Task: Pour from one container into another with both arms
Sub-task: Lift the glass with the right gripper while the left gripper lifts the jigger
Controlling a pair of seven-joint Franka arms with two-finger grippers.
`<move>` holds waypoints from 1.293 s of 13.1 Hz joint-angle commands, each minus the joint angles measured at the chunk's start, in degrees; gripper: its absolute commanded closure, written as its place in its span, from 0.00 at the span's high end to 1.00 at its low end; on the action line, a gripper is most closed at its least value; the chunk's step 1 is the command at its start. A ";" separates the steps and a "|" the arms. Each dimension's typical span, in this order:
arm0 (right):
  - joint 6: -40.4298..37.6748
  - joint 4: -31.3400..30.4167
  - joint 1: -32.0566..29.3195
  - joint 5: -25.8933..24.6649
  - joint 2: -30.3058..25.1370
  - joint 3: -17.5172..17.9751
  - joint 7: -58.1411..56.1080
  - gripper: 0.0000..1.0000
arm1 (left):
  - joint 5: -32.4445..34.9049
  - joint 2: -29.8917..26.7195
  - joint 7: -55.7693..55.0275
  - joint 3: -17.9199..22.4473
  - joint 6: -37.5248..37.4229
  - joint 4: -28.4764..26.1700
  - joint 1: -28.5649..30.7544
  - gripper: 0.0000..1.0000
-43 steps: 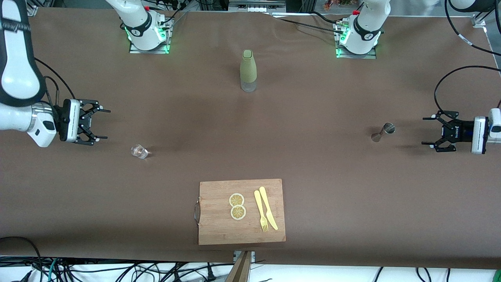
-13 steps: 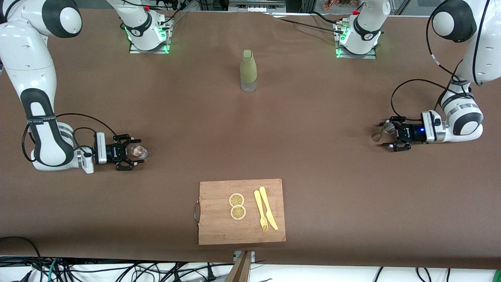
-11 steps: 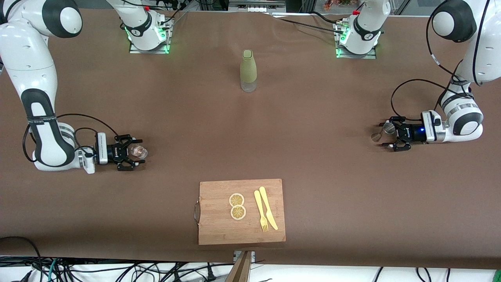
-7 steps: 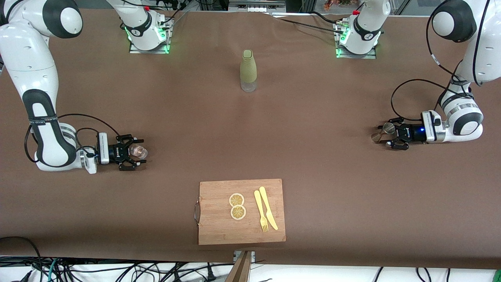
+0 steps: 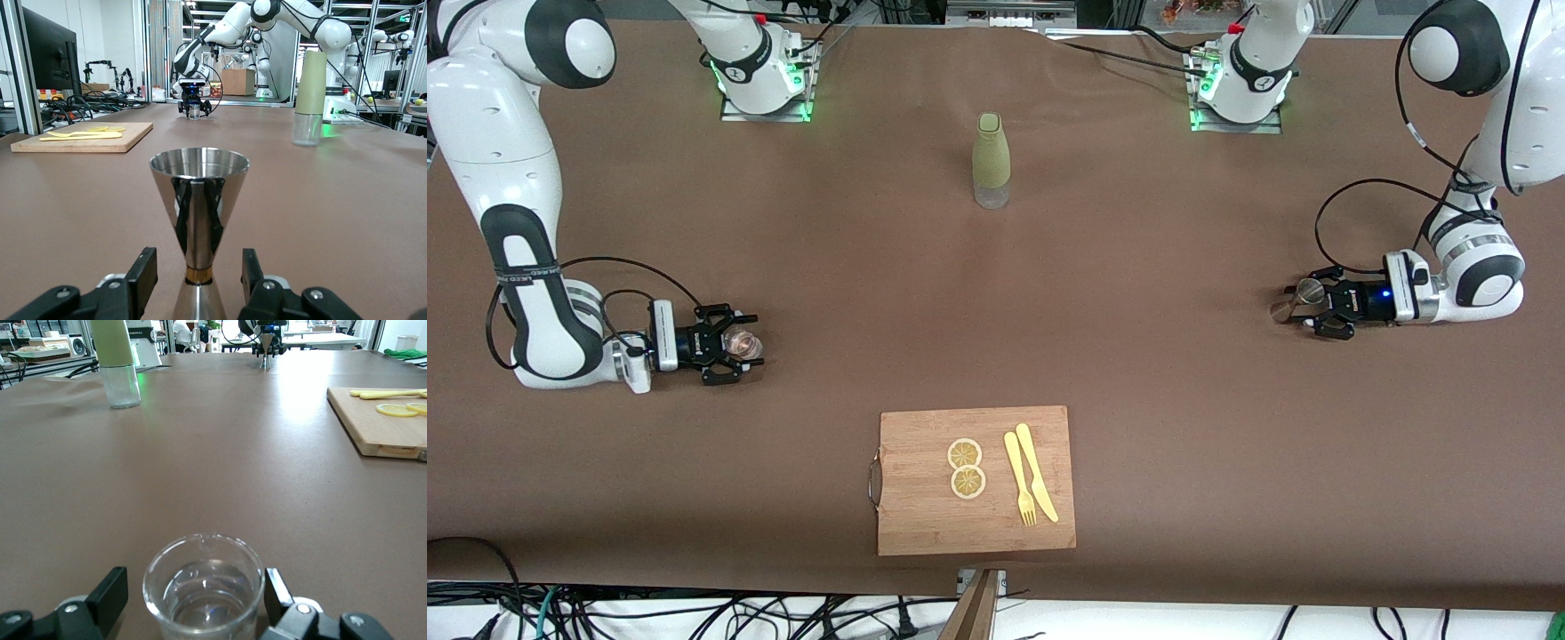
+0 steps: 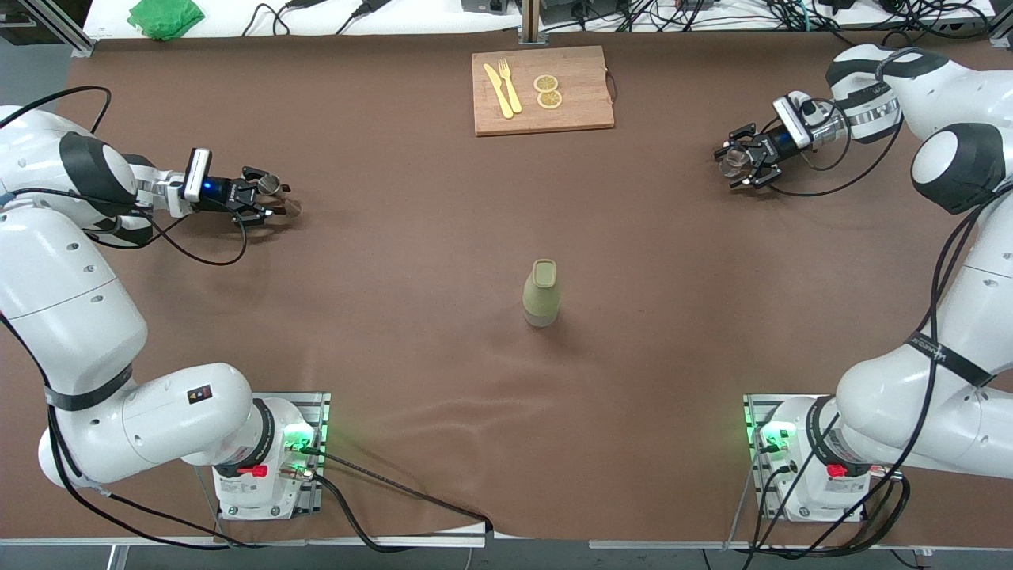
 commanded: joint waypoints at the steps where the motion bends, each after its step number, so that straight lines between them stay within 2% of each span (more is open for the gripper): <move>1: -1.15 0.48 -1.16 0.81 0.54 0.99 -0.74 0.79 | -1.10 0.27 9.43 0.96 -0.70 -1.05 -0.51 0.39; 2: -1.15 0.48 -1.16 0.81 0.54 0.99 -0.74 0.76 | -1.18 0.27 9.35 0.96 -0.70 -0.78 -0.51 0.27; 3: -1.15 0.48 -1.16 0.81 0.54 0.99 -0.74 0.73 | -1.27 0.27 9.35 0.96 -0.61 -0.69 -0.51 0.10; 4: -1.15 0.48 -1.16 0.81 0.54 0.99 -0.83 0.71 | -1.45 0.36 9.26 0.96 -0.61 -0.69 -0.43 0.00; 8: -1.15 0.48 -1.25 0.81 0.54 0.99 -0.83 0.61 | -1.89 0.97 9.17 0.79 -0.26 -0.08 -0.86 0.00; 12: -1.15 0.48 -1.25 0.81 0.62 0.99 -0.83 0.41 | -3.03 0.62 9.00 0.52 -0.26 1.58 -1.39 0.00; 14: -1.15 0.48 -1.25 0.81 0.54 0.99 -0.75 0.34 | -2.42 -0.34 5.76 -0.96 -0.52 1.68 -3.14 0.00; 17: -1.15 0.48 -1.25 0.81 0.54 0.99 -0.66 0.33 | -3.02 -2.63 -0.66 -5.26 -0.26 1.68 -7.35 0.00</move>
